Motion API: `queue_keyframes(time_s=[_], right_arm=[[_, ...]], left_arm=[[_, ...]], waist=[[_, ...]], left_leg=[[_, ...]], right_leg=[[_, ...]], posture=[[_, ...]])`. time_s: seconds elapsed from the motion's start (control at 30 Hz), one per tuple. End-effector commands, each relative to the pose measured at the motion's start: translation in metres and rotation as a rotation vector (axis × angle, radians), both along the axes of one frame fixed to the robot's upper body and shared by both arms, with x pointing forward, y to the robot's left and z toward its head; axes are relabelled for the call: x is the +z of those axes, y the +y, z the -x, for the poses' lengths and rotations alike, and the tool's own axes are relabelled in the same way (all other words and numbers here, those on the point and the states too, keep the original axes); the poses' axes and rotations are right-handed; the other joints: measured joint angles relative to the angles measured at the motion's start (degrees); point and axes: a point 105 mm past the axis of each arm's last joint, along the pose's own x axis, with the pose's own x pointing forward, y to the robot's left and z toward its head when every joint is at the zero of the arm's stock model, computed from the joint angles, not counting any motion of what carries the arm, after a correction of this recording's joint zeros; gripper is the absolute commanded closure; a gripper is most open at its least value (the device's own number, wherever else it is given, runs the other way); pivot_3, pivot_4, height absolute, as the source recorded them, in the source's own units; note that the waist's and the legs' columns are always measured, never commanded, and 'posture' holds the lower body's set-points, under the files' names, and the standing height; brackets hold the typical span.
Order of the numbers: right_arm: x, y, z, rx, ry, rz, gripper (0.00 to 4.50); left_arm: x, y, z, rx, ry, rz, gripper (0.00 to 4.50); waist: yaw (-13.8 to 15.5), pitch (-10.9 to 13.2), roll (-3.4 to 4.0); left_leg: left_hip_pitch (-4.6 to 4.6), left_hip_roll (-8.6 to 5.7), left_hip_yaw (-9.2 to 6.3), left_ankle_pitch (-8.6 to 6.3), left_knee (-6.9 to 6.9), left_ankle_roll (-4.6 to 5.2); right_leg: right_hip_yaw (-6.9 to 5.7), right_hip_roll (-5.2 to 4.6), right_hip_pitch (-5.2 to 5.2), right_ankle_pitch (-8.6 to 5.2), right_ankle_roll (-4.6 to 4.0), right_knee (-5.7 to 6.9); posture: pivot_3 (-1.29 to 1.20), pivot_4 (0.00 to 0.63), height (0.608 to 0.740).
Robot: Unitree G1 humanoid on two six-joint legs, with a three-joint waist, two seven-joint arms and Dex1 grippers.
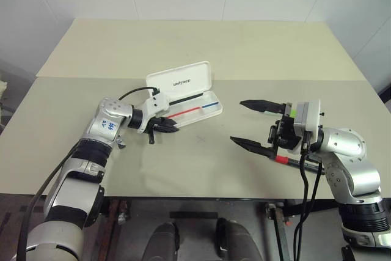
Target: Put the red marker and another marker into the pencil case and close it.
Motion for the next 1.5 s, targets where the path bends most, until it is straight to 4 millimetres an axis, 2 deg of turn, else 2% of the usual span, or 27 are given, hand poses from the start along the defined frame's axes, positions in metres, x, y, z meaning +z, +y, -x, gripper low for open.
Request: queue_keyframes(time_s=[0.03, 0.2, 0.4, 0.5, 0.73, 0.93, 1.3, 1.4, 1.5], right_arm=[[0.015, 0.001, 0.006, 0.017, -0.061, 0.003, 0.00], [0.018, -0.001, 0.005, 0.015, -0.066, 0.012, 0.00], [0.018, -0.006, 0.002, 0.009, -0.060, 0.027, 0.00], [0.019, -0.007, 0.001, 0.011, -0.058, 0.031, 0.00], [0.017, -0.006, 0.002, 0.022, -0.043, 0.033, 0.00], [0.014, -0.008, 0.005, 0.031, -0.015, 0.043, 0.00], [0.010, -0.015, 0.013, 0.036, 0.042, 0.064, 0.00], [0.011, -0.014, 0.013, 0.033, 0.041, 0.061, 0.00], [0.011, -0.013, 0.013, 0.032, 0.040, 0.056, 0.00]], left_arm=[[-0.013, 0.010, 0.002, -0.014, 0.003, -0.108, 4.48], [-0.024, 0.010, 0.004, -0.043, -0.006, -0.137, 4.48], [-0.013, -0.011, 0.010, -0.102, -0.020, -0.038, 4.48], [-0.010, -0.017, 0.017, -0.146, -0.029, -0.033, 4.48], [-0.013, -0.026, 0.051, -0.291, -0.015, -0.058, 4.48], [-0.017, -0.030, 0.064, -0.339, 0.005, -0.081, 4.48], [-0.020, -0.032, 0.064, -0.319, 0.019, -0.102, 4.48], [-0.022, -0.032, 0.065, -0.296, 0.051, -0.095, 4.48], [-0.021, -0.034, 0.076, -0.278, 0.180, -0.044, 4.48]], waist=[[0.04, 0.00, 0.00], [-0.03, -0.01, -0.01], [0.04, -0.01, -0.01], [0.19, -0.01, -0.01], [0.10, -0.01, 0.00], [0.10, -0.01, 0.00], [0.13, -0.01, -0.01], [0.11, -0.01, 0.00], [0.06, -0.01, 0.00]], left_leg=[[0.00, 0.00, 0.00, 0.00, 0.01, 0.00], [0.14, 0.02, 0.08, 0.00, 0.05, 0.00], [0.20, 0.04, 0.17, 0.00, 0.04, 0.00], [0.15, 0.03, 0.19, -0.04, 0.02, 0.07], [-0.02, 0.01, 0.36, -0.28, 0.07, 0.32], [-0.01, 0.03, 0.47, -0.38, 0.16, 0.38], [-0.01, 0.03, 0.50, -0.46, 0.43, 0.42], [-0.01, 0.03, 0.51, -0.48, 0.51, 0.43], [-0.01, 0.04, 0.51, -0.50, 0.53, 0.44]], right_leg=[[0.00, -0.01, 0.00, 0.00, 0.00, -0.01], [0.12, -0.01, 0.03, 0.02, -0.03, 0.06], [0.22, 0.00, 0.04, 0.04, -0.06, 0.05], [0.24, -0.01, 0.04, 0.06, -0.03, 0.00], [0.35, -0.01, 0.02, 0.12, 0.15, -0.10], [0.40, 0.00, 0.01, 0.10, 0.17, -0.14], [0.50, -0.02, 0.02, 0.10, 0.17, -0.16], [0.51, -0.02, 0.01, 0.10, 0.17, -0.14], [0.53, -0.01, 0.01, 0.10, 0.17, -0.13]], posture=[[0.00, 0.150, 0.740], [0.00, 0.150, 0.740], [0.00, 0.150, 0.740], [0.00, 0.150, 0.740], [0.00, 0.150, 0.740], [0.00, 0.150, 0.740], [0.00, 0.150, 0.740], [0.00, 0.150, 0.740], [0.00, 0.150, 0.740]])
